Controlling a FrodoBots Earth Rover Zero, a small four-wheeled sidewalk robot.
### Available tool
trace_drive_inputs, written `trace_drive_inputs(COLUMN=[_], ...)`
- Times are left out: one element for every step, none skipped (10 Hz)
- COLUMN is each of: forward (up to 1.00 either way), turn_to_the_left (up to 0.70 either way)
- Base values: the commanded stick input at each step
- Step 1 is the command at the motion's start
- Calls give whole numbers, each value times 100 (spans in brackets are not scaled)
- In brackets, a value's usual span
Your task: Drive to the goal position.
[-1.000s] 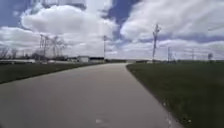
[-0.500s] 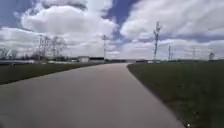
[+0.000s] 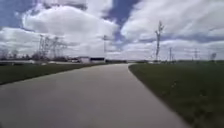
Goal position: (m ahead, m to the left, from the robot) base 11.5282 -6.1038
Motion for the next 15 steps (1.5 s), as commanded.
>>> trace_drive_inputs(forward=[100,100,100,100,100,100,100,100,100,100,100,100,100,100,100], turn_to_the_left=[-23,-12,0,0,-19,-17,0,0,0,0,0,0,0,0,0])
